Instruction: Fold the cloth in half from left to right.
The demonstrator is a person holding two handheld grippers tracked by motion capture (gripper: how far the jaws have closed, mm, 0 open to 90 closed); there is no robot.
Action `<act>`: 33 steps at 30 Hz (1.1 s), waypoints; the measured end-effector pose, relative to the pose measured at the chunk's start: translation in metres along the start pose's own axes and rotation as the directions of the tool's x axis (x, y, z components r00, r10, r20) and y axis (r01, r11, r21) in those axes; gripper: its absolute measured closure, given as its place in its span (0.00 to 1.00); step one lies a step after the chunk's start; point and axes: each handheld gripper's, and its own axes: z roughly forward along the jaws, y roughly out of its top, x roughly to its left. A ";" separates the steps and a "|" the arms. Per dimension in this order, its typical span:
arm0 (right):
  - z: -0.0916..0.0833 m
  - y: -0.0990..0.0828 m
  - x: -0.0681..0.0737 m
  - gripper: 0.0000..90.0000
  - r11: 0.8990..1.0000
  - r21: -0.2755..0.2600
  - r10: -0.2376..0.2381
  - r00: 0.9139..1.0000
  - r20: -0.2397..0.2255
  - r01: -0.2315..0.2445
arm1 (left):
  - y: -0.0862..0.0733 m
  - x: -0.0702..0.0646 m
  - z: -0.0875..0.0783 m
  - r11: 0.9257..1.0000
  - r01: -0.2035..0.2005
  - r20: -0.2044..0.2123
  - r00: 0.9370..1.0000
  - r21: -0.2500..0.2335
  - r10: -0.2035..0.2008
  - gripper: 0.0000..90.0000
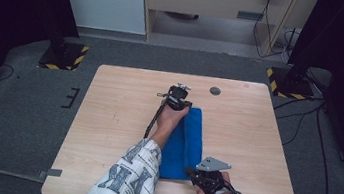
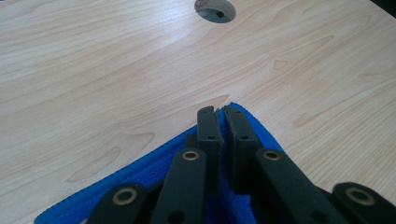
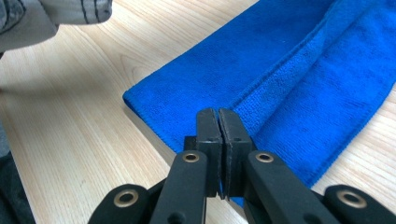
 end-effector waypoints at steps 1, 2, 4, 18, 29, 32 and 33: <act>-0.001 -0.001 0.000 0.98 1.000 0.004 0.000 1.000 0.000 0.000 | 0.001 -0.001 0.000 1.000 0.001 0.004 1.000 0.001 -0.001 0.95; -0.001 -0.001 -0.001 0.98 1.000 0.005 0.005 1.000 0.002 -0.005 | 0.002 -0.002 0.001 1.000 -0.002 0.006 1.000 0.001 0.002 0.95; -0.003 -0.002 -0.002 0.98 1.000 0.002 0.006 1.000 -0.003 -0.006 | 0.002 -0.004 0.003 1.000 -0.003 0.009 1.000 0.001 0.003 0.95; -0.003 -0.004 -0.005 0.98 1.000 0.005 0.026 0.999 -0.018 -0.026 | 0.001 -0.013 0.020 1.000 -0.012 0.017 1.000 0.013 0.012 0.94; -0.004 -0.006 -0.011 0.97 0.999 0.012 0.044 0.999 -0.017 -0.044 | 0.000 -0.014 0.025 1.000 -0.001 0.024 1.000 0.019 0.000 0.94; -0.006 -0.006 -0.012 0.97 0.999 0.008 0.045 0.999 -0.014 -0.045 | 0.003 -0.017 0.025 1.000 -0.009 0.031 0.999 0.019 0.008 0.94; -0.006 -0.007 -0.012 0.97 0.999 0.009 0.045 0.999 -0.012 -0.044 | 0.003 -0.019 0.026 1.000 -0.013 0.032 0.999 0.016 0.013 0.93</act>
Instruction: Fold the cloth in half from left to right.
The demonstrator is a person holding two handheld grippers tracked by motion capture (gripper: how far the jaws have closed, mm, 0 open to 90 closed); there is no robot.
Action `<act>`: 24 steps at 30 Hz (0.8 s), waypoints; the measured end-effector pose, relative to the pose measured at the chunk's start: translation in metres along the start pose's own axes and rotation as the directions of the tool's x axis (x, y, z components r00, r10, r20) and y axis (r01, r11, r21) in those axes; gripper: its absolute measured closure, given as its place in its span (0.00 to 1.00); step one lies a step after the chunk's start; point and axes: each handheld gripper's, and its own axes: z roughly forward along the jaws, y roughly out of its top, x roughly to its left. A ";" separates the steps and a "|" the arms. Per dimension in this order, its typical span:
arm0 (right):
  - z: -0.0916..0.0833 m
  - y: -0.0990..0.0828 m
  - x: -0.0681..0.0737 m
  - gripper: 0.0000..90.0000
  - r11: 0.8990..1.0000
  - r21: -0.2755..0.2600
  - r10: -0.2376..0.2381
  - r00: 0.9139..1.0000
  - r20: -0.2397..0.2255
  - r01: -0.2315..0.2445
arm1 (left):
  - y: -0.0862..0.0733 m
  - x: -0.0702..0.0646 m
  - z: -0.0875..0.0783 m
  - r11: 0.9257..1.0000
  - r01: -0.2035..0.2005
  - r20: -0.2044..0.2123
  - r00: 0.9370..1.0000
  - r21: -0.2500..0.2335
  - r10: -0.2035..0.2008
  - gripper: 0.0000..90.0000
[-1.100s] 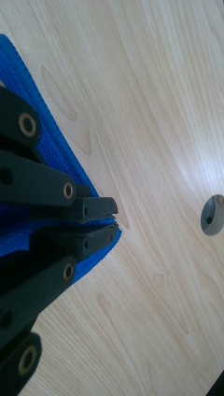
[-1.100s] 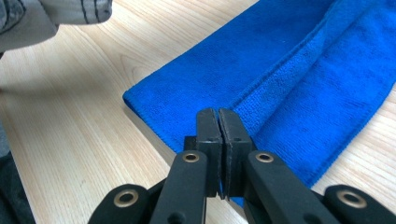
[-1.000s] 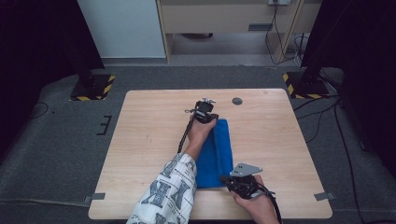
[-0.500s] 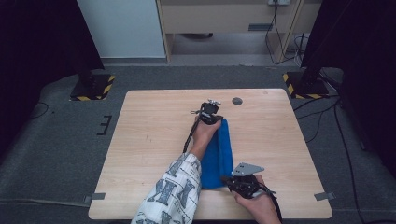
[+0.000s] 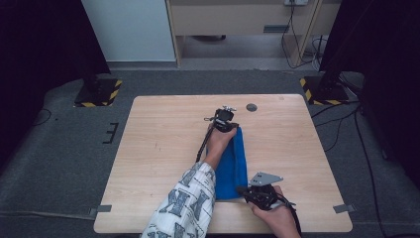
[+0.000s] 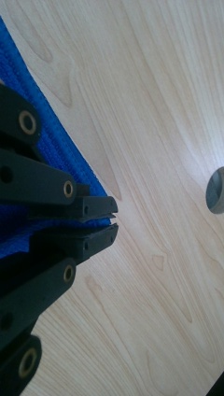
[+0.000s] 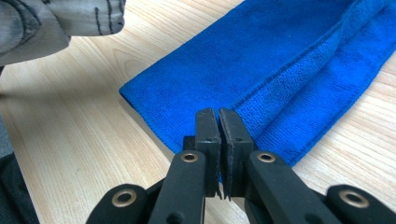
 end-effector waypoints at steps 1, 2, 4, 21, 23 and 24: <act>0.000 0.000 -0.001 0.96 1.000 0.002 0.003 1.000 0.003 -0.003 | 0.000 -0.001 0.001 1.000 -0.004 -0.002 1.000 -0.001 0.004 0.92; 0.000 -0.001 -0.001 0.94 1.000 0.004 0.006 1.000 0.008 -0.006 | 0.000 -0.002 0.002 1.000 -0.009 -0.005 1.000 0.000 0.009 0.90; -0.001 -0.001 -0.002 0.91 1.000 0.000 0.012 1.000 0.018 -0.012 | 0.001 -0.002 0.002 1.000 0.001 0.004 1.000 -0.007 -0.001 0.84; 0.003 -0.003 -0.015 0.26 1.000 -0.012 0.023 0.988 0.154 -0.021 | -0.004 0.008 -0.053 0.998 -0.034 -0.011 0.999 -0.059 0.033 0.32; 0.007 -0.004 -0.018 0.23 1.000 -0.005 0.020 0.986 0.163 -0.019 | -0.006 0.013 -0.058 0.998 -0.032 -0.017 0.999 -0.060 0.031 0.29; 0.008 -0.004 -0.019 0.22 1.000 0.000 0.020 0.986 0.163 -0.021 | -0.008 0.016 -0.061 0.998 -0.030 -0.014 0.999 -0.050 0.029 0.28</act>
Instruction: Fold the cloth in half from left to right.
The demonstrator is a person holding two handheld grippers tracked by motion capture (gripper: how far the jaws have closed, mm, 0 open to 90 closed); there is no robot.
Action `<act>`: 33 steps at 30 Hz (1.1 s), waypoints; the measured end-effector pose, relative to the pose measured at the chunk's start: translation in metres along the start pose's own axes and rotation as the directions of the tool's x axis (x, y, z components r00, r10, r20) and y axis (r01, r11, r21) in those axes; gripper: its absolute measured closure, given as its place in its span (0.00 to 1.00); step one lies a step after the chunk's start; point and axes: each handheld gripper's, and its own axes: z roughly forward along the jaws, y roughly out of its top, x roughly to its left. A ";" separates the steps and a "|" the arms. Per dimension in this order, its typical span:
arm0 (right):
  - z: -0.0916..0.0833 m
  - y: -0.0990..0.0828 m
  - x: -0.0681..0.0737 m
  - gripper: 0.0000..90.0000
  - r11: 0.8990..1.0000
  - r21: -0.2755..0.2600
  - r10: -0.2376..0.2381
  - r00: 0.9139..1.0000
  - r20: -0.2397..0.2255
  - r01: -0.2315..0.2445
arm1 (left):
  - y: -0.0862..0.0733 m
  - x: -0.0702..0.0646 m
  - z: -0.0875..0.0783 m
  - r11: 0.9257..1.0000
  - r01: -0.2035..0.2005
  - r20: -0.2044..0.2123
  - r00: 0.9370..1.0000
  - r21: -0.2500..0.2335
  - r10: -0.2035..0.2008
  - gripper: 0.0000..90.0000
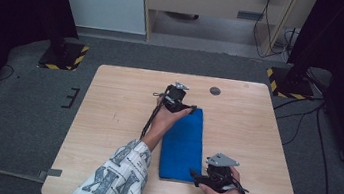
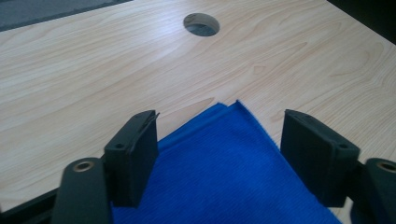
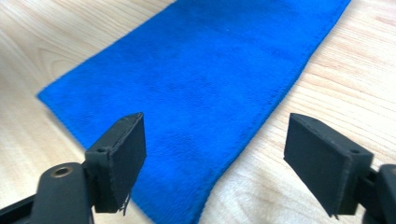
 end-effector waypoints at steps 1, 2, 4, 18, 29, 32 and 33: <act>0.002 0.000 -0.001 0.21 1.000 0.001 0.010 1.000 0.001 -0.010 | -0.001 0.002 -0.002 1.000 -0.003 -0.002 1.000 0.008 0.003 0.26; 0.003 0.000 -0.003 0.21 1.000 0.004 0.016 1.000 -0.004 -0.016 | -0.002 0.004 -0.005 1.000 -0.010 -0.004 1.000 0.011 0.010 0.25; 0.004 0.002 -0.006 0.20 1.000 -0.011 0.028 1.000 -0.005 -0.028 | -0.002 0.006 -0.011 1.000 -0.019 -0.003 1.000 0.015 0.019 0.24; 0.007 0.017 -0.023 0.15 0.994 -0.086 0.070 0.998 -0.003 -0.070 | -0.016 0.001 -0.039 0.998 -0.063 0.032 0.998 -0.001 0.063 0.16; 0.018 0.057 -0.062 0.11 0.987 -0.127 0.099 0.995 0.001 -0.098 | -0.040 0.012 -0.046 0.998 -0.067 0.028 0.997 -0.019 0.068 0.11; 0.023 0.071 -0.070 0.11 0.987 -0.134 0.091 0.996 0.004 -0.089 | -0.041 0.018 -0.046 0.998 -0.060 0.025 0.998 -0.038 0.061 0.08; 0.025 0.076 -0.072 0.11 0.987 -0.134 0.089 0.996 0.006 -0.088 | -0.041 0.019 -0.046 0.997 -0.064 0.024 0.998 -0.034 0.065 0.08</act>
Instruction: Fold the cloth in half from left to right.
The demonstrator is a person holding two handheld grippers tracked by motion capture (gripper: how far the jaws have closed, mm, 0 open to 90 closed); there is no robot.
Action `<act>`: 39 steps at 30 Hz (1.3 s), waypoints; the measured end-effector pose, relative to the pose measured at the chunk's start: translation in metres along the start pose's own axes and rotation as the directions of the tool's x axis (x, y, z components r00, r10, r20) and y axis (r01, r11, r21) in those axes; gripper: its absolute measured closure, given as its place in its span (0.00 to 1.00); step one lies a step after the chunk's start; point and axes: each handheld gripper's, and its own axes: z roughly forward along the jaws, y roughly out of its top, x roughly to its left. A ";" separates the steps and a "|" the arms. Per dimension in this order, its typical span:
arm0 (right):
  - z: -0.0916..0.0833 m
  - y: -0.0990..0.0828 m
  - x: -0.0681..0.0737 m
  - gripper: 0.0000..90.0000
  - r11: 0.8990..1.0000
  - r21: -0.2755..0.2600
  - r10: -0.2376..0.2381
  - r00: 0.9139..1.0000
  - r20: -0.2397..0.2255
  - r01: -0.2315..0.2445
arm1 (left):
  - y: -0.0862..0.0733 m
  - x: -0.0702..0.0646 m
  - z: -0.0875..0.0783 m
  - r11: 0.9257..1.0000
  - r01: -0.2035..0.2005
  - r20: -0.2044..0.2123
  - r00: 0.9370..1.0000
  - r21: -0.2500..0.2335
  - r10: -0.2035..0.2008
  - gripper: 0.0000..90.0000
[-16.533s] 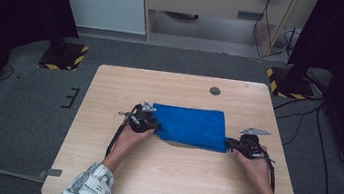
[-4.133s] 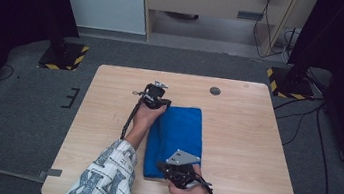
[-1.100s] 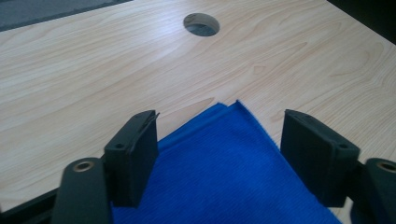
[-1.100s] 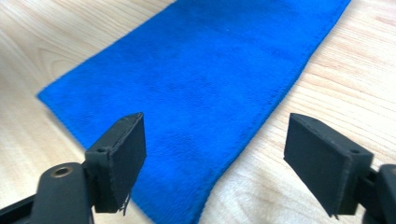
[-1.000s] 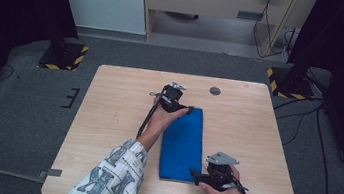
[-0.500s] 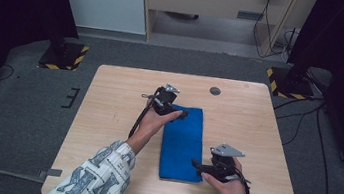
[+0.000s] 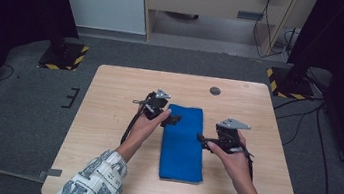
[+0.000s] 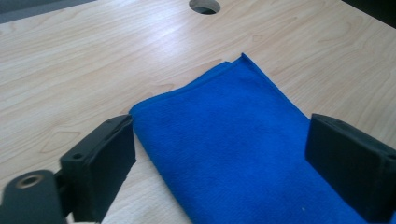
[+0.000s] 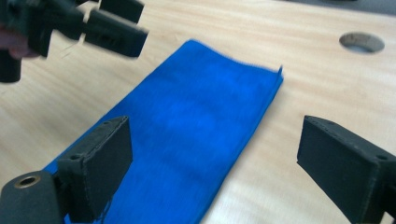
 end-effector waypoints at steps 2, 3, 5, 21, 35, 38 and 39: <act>0.005 0.009 -0.003 0.13 1.000 -0.003 -0.012 1.000 0.006 0.012 | 0.000 0.003 0.000 1.000 -0.017 -0.008 1.000 0.006 0.017 0.08; 0.008 0.013 -0.005 0.15 1.000 -0.001 -0.017 1.000 0.010 0.017 | -0.001 0.004 -0.001 1.000 -0.017 -0.016 1.000 0.004 0.017 0.08; 0.014 0.020 -0.006 0.17 1.000 0.006 -0.017 1.000 0.013 0.017 | -0.001 0.006 -0.002 1.000 -0.007 -0.019 1.000 -0.002 0.007 0.08; 0.069 0.040 -0.022 0.32 0.994 0.108 -0.043 0.998 0.056 0.037 | -0.004 0.018 0.013 0.999 0.034 -0.029 0.999 0.019 -0.033 0.12; 0.104 0.050 -0.049 0.49 0.989 0.146 -0.013 0.998 0.056 0.005 | -0.002 0.042 0.026 0.997 0.067 -0.115 0.991 0.033 -0.062 0.22; 0.108 0.050 -0.052 0.51 0.988 0.153 -0.005 0.999 0.053 -0.003 | -0.002 0.047 0.025 0.998 0.065 -0.121 0.991 0.004 -0.064 0.30; 0.109 0.049 -0.053 0.51 0.987 0.159 -0.009 0.998 0.056 -0.001 | -0.003 0.048 0.027 0.997 0.071 -0.115 0.991 0.011 -0.069 0.30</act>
